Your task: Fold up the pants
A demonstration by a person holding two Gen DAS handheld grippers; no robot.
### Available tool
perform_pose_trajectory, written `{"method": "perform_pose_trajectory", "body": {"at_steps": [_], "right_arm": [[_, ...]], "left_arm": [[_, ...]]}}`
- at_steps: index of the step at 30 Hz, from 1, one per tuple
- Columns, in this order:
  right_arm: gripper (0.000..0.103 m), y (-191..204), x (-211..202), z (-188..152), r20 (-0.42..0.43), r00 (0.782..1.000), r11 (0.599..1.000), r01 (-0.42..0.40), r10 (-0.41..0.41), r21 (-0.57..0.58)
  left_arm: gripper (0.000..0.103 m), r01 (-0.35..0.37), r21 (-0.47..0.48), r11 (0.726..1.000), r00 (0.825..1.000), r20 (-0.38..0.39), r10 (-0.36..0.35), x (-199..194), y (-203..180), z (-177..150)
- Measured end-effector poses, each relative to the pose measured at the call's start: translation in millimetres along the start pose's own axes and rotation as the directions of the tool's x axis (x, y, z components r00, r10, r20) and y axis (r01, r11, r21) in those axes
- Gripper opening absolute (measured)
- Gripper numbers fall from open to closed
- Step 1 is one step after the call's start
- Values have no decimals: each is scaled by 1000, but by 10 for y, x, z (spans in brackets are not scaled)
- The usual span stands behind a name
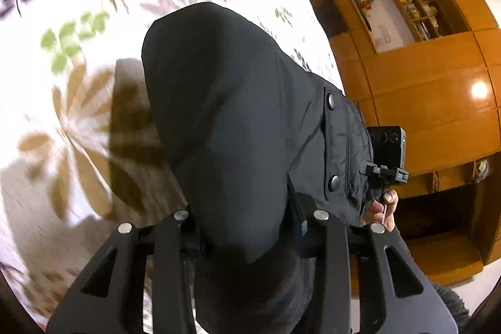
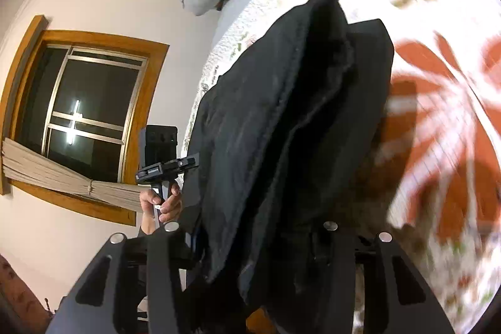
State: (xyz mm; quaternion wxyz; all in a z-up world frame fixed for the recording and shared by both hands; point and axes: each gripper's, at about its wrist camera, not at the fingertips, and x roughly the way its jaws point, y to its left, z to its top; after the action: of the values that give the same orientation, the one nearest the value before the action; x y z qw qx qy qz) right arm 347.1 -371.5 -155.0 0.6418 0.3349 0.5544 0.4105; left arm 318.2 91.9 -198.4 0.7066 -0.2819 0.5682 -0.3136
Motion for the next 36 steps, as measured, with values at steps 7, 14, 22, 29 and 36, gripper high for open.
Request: {"method": "perform_pose_trajectory", "body": {"at_steps": [7, 14, 22, 29, 36], "right_arm": [[47, 211, 481, 936, 10, 1000, 999, 1, -1, -43], [47, 93, 1141, 1612, -29, 997, 997, 69, -70, -30], [55, -320, 1444, 1770, -76, 987, 990, 140, -138, 19], [78, -342, 1208, 1890, -3, 990, 987, 139, -140, 81], [83, -195, 806, 1526, 64, 975, 977, 210, -211, 27]], "left_arm": [[37, -77, -20, 997, 994, 75, 78, -387, 257, 782], [40, -185, -94, 978, 980, 51, 190, -302, 781, 1322], [54, -221, -99, 970, 974, 29, 224, -178, 993, 1346], [63, -262, -55, 964, 956, 125, 267, -465, 810, 1207], [77, -406, 22, 914, 888, 245, 389, -769, 596, 772]]}}
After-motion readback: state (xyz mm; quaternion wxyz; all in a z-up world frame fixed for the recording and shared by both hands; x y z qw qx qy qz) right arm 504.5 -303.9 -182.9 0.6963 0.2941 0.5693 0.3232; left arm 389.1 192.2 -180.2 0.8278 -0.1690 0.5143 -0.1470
